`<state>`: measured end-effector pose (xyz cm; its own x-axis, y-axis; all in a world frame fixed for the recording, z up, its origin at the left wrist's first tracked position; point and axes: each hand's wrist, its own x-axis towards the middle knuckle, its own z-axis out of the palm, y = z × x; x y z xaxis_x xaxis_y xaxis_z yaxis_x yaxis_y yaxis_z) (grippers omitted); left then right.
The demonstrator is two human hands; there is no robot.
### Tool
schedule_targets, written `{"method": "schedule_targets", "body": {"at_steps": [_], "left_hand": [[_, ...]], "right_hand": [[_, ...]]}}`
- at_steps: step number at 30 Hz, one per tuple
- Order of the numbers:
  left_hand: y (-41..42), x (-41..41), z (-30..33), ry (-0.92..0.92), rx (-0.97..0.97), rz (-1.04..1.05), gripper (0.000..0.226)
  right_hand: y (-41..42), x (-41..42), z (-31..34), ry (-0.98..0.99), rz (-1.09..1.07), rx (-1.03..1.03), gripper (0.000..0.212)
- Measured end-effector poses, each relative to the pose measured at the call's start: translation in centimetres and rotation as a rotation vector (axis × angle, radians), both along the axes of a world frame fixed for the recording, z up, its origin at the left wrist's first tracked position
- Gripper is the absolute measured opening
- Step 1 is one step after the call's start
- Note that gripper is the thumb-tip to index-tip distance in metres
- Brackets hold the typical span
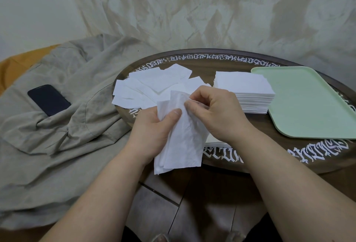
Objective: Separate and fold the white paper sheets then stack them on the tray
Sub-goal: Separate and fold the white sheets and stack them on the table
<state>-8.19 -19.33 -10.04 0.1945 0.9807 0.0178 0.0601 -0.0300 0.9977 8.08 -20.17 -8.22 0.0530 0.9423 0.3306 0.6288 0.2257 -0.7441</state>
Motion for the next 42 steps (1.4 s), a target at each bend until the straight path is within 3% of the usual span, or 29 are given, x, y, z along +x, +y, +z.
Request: {"method": "schedule_targets", "body": {"at_steps": [5, 10, 15, 20, 27, 31, 35, 39, 42], "left_hand": [[-0.1, 0.0, 0.1, 0.014, 0.004, -0.018, 0.017], [0.0, 0.0, 0.0, 0.051, 0.059, -0.012, 0.010], [0.0, -0.2, -0.1, 0.106, 0.095, -0.039, 0.018], [0.3, -0.7, 0.1, -0.004, 0.062, 0.009, 0.018], [0.7, -0.6, 0.4, -0.286, -0.075, 0.059, 0.019], [1.0, -0.6, 0.6, -0.425, -0.101, 0.136, 0.022], [0.9, -0.5, 0.5, -0.355, -0.087, 0.117, 0.021], [0.4, -0.2, 0.5, -0.258, -0.082, 0.040, 0.015], [0.6, -0.4, 0.5, -0.261, -0.127, 0.032, 0.016]], "right_hand": [[0.0, 0.1, 0.0, -0.013, -0.009, 0.018, 0.009], [0.0, -0.2, 0.2, -0.123, 0.012, 0.162, 0.010], [0.0, -0.2, 0.1, -0.166, 0.059, 0.115, 0.011], [-0.2, 0.3, 0.7, -0.145, -0.001, -0.005, 0.013], [-0.4, 1.0, 0.2, 0.106, 0.014, -0.119, 0.019], [-0.5, 1.7, 0.2, 0.309, 0.019, -0.134, 0.010], [-0.8, 1.4, 0.5, 0.520, 0.088, -0.154, 0.015], [-0.7, 0.9, 0.3, 0.475, 0.023, -0.151, 0.008], [-0.5, 1.0, 0.0, 0.499, -0.039, -0.122, 0.026]]}}
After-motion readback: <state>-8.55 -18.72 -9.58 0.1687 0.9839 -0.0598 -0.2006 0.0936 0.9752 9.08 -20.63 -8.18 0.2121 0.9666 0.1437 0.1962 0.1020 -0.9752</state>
